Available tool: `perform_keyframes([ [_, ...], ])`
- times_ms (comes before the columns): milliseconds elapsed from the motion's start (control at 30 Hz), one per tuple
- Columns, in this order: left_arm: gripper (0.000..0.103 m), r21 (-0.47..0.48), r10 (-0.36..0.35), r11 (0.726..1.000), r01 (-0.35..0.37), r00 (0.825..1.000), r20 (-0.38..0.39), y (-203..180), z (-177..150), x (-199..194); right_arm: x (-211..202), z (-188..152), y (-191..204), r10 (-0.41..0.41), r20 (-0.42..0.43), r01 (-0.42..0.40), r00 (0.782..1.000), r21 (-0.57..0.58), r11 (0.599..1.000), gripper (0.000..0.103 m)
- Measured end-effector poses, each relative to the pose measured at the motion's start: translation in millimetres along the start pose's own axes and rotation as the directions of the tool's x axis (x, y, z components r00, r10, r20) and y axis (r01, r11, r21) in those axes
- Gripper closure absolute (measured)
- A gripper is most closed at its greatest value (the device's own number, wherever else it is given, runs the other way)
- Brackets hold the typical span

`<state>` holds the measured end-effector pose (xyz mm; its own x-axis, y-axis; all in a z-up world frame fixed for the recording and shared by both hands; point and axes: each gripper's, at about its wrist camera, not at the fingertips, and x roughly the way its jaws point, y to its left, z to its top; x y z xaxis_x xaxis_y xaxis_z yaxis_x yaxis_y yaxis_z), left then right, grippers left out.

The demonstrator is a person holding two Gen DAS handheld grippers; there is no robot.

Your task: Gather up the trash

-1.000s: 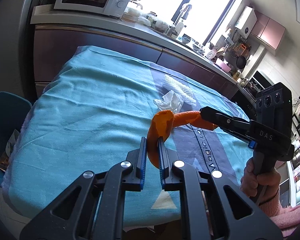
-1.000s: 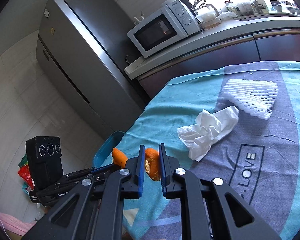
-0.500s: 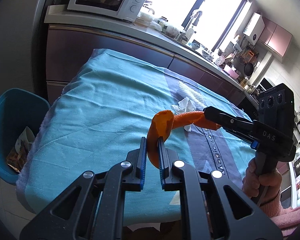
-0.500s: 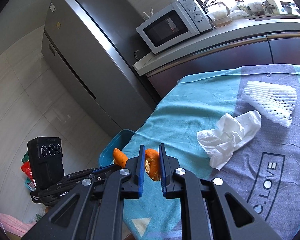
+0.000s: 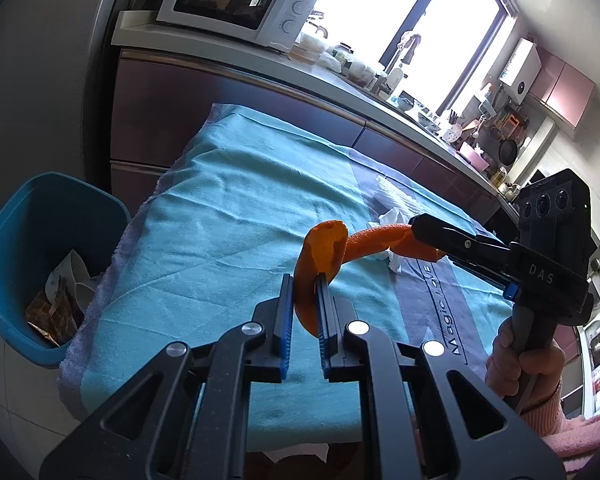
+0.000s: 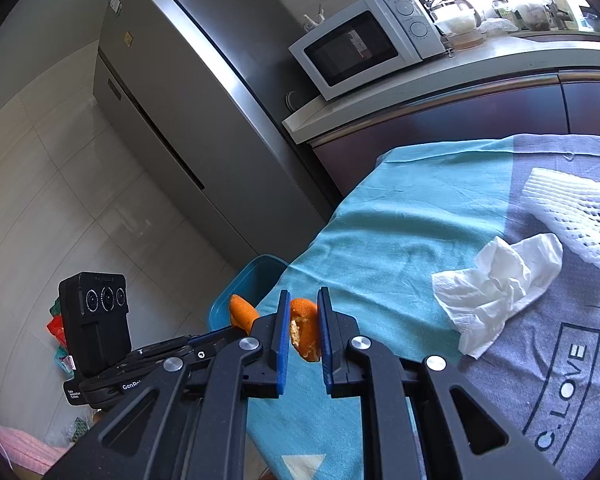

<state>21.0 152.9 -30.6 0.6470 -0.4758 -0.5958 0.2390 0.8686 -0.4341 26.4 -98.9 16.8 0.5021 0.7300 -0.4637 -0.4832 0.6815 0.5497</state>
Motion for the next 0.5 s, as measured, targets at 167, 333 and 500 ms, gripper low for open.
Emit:
perform_keyframes([
  [167, 0.092, -0.004, 0.012, 1.000, -0.012, 1.000, 0.010, 5, 1, -6, 8, 3, 6, 0.015, -0.007, -0.015, 1.000, -0.009, 1.000, 0.096],
  [333, 0.092, -0.016, 0.017, 1.000, -0.017, 1.000, 0.015, 8, -1, -10, 16, 1, 6, -0.013, -0.012, 0.013, 1.000, -0.012, 1.000, 0.101],
  [500, 0.092, -0.027, 0.019, 0.999, -0.019, 1.000, 0.010, 14, -3, -9, 12, -7, -4, -0.065, -0.038, 0.066, 0.997, 0.002, 0.998, 0.089],
])
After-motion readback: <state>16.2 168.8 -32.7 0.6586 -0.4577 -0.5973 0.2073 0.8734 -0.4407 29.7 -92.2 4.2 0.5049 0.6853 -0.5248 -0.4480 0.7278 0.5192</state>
